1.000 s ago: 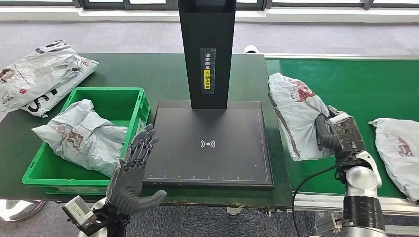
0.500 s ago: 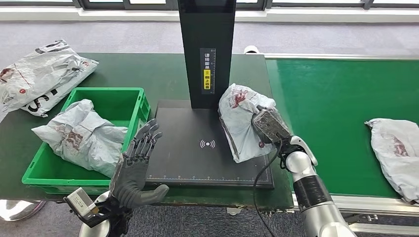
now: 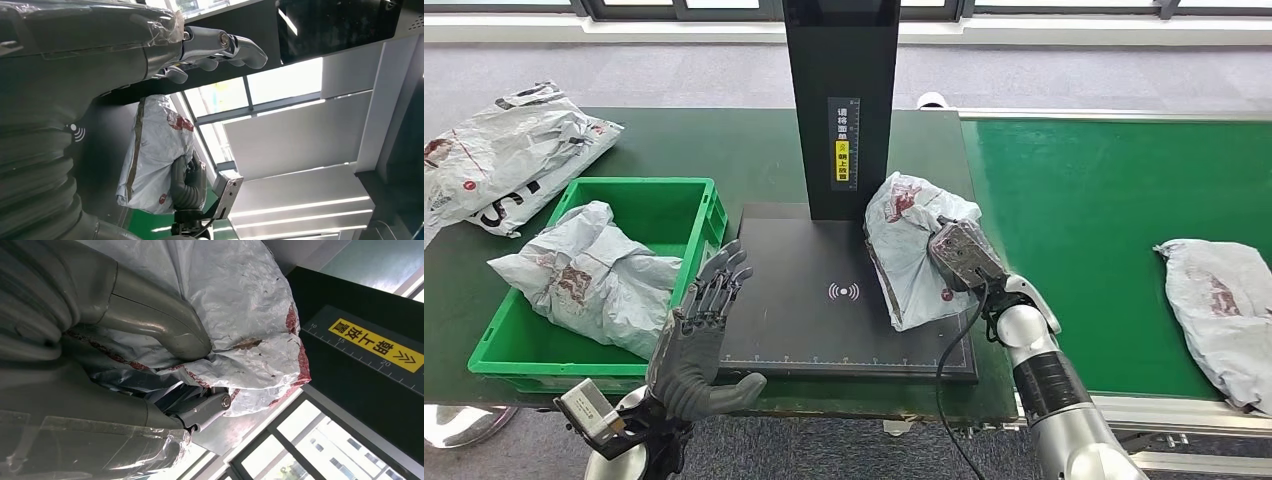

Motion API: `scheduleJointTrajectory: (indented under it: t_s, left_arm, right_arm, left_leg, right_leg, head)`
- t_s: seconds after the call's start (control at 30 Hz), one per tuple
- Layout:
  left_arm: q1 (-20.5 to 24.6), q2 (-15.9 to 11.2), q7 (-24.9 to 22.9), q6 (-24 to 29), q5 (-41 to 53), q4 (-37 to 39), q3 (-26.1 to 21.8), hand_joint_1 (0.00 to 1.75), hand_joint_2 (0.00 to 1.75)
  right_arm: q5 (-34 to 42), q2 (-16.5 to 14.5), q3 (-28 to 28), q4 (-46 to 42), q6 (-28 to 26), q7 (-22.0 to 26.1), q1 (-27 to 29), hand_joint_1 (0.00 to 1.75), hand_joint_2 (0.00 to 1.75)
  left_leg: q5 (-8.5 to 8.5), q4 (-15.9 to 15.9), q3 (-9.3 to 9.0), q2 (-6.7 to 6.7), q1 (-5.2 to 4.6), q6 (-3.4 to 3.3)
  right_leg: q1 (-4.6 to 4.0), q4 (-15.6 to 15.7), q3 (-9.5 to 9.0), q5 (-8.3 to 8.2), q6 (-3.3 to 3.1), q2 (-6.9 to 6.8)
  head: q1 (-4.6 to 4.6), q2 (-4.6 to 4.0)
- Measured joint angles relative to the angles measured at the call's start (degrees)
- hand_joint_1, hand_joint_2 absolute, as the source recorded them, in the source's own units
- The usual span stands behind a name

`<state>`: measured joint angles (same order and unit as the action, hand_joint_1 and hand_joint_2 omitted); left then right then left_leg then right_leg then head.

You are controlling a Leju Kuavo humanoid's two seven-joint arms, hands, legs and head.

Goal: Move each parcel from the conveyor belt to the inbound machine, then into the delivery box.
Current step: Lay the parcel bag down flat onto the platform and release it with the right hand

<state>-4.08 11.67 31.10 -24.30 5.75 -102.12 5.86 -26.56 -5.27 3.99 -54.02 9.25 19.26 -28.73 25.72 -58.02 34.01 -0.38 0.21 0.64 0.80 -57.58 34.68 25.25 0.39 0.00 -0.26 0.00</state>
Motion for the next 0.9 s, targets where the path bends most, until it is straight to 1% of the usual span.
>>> scheduleJointTrajectory:
  t_s: [0.17, 0.3, 0.37, 0.43, 0.47, 0.53, 0.6, 0.67, 0.9]
  left_arm:
    - [0.1, 0.0, 0.0, 0.0, 0.0, 0.2, 0.0, 0.0, 1.75]
    - [0.1, -0.1, 0.0, -0.1, 0.0, 0.2, 0.0, 0.0, 1.75]
    - [0.5, -0.1, -0.3, -0.6, -0.6, 0.5, 0.1, 0.0, 1.75]
    - [1.9, -0.3, -0.7, -1.0, -1.4, 1.7, 0.7, 0.0, 1.75]
    - [2.8, -0.3, -0.8, -0.9, -1.7, 2.5, 1.1, 0.0, 1.75]
    - [4.3, -0.4, -0.8, -0.4, -2.0, 3.8, 2.0, 0.0, 1.75]
    - [5.0, -0.5, -0.8, -0.1, -2.1, 4.6, 2.4, 0.0, 1.75]
    - [5.3, -0.6, -0.8, 0.0, -2.1, 5.1, 2.6, 0.0, 1.75]
    - [6.2, -1.3, -0.7, 0.2, -2.4, 6.3, 2.7, 0.0, 1.75]
  right_arm:
    - [0.0, 0.0, 0.4, 0.5, -0.1, 0.0, -0.3, 1.75, 1.75]
    - [0.1, 0.0, 0.6, 0.8, 0.1, -0.1, -0.3, 0.0, 1.75]
    - [0.0, -0.9, 1.3, 2.4, 2.8, -1.0, -0.8, 0.0, 1.75]
    - [-0.2, -3.7, 3.7, 7.3, 6.5, -1.4, -2.1, 0.0, 1.75]
    - [-0.2, -5.5, 5.5, 10.5, 7.5, -0.7, -2.7, 0.0, 1.75]
    - [0.3, -8.6, 8.8, 15.4, 7.9, 0.9, -3.1, 0.0, 1.75]
    - [1.0, -10.6, 10.7, 18.5, 8.4, 1.9, -3.6, 0.0, 1.75]
    - [1.4, -11.4, 11.4, 20.3, 9.0, 2.1, -4.4, 0.0, 1.75]
    - [3.8, -12.3, 13.8, 23.8, 11.7, 2.3, -5.6, 0.0, 1.75]
  left_leg:
    - [0.0, 0.0, 0.0, 0.0, 0.0, 0.0]
    - [0.0, 0.0, 0.02, 0.0, 0.0, 0.0]
    - [0.01, 0.0, 0.04, 0.04, 0.03, 0.01]
    - [0.06, 0.0, -0.06, 0.26, 0.08, 0.11]
    - [0.09, 0.0, -0.12, 0.4, 0.1, 0.18]
    - [0.06, 0.1, -0.17, 0.47, 0.11, 0.28]
    - [-0.03, 0.1, -0.14, 0.24, 0.14, 0.34]
    - [-0.08, 0.1, -0.1, 0.04, 0.2, 0.38]
    - [-0.06, 0.1, -0.1, 0.11, 0.31, 0.42]
  right_leg:
    - [0.0, 0.0, 0.0, 0.0, 0.0, 0.0]
    - [0.0, 0.0, 0.0, 0.0, 0.0, 0.0]
    - [-0.02, 0.0, 0.0, 0.0, -0.01, 0.04]
    - [-0.11, 0.0, 0.02, -0.04, -0.1, 0.23]
    - [-0.17, 0.0, 0.04, -0.07, -0.16, 0.34]
    - [-0.24, 0.0, 0.07, -0.09, -0.24, 0.4]
    - [-0.3, 0.0, 0.06, -0.05, -0.3, 0.22]
    - [-0.35, 0.0, 0.03, -0.01, -0.35, 0.05]
    - [-0.32, 0.0, 0.04, -0.01, -0.37, 0.15]
  head:
    - [0.0, 0.0]
    - [0.0, 0.0]
    - [0.02, 0.0]
    - [0.02, 0.0]
    - [0.01, 0.0]
    - [-0.02, 0.0]
    - [-0.02, 0.0]
    - [-0.01, 0.0]
    - [0.0, 0.0]
